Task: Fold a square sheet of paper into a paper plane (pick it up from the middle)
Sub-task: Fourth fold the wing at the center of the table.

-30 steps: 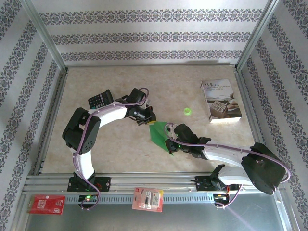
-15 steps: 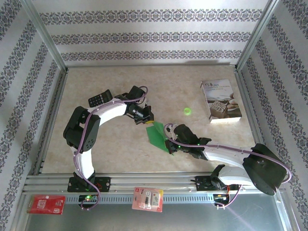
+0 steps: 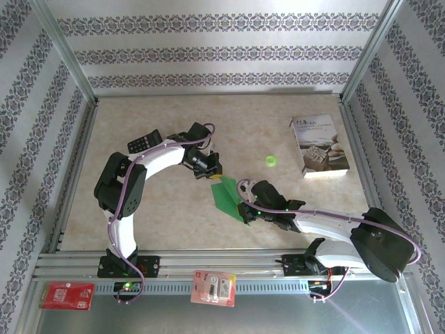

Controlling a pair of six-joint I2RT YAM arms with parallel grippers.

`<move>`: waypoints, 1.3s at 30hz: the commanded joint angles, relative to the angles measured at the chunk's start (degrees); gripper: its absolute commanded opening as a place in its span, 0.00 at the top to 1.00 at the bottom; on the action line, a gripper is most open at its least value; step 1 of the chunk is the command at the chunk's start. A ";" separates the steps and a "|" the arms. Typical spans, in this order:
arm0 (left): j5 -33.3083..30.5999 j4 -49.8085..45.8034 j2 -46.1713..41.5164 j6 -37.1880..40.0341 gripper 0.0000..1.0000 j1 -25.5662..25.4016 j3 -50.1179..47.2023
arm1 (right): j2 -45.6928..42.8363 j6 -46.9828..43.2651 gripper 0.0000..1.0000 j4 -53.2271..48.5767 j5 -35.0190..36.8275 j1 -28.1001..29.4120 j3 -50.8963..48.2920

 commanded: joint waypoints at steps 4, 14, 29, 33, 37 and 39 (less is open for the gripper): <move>-1.76 -3.02 0.38 1.22 0.86 1.11 1.80 | 1.46 4.60 1.00 4.66 -4.62 -1.28 -2.31; -7.46 -1.84 -6.97 2.19 0.62 3.08 -2.73 | 2.74 8.86 1.00 8.55 -10.32 -4.48 -4.76; -2.10 18.59 -15.69 -9.11 0.62 -3.58 -22.23 | 4.67 14.51 1.00 9.99 -19.91 -9.90 -4.12; -1.81 21.19 -14.85 -10.33 0.65 -5.82 -23.41 | 6.34 15.58 1.00 11.16 -22.79 -11.90 -4.19; -2.19 22.88 -14.44 -11.14 0.67 -7.25 -24.67 | 6.76 16.26 1.00 11.87 -24.51 -13.31 -4.21; -1.99 23.81 -14.44 -11.49 0.68 -7.57 -25.22 | 6.80 16.21 1.00 11.85 -25.13 -13.85 -4.20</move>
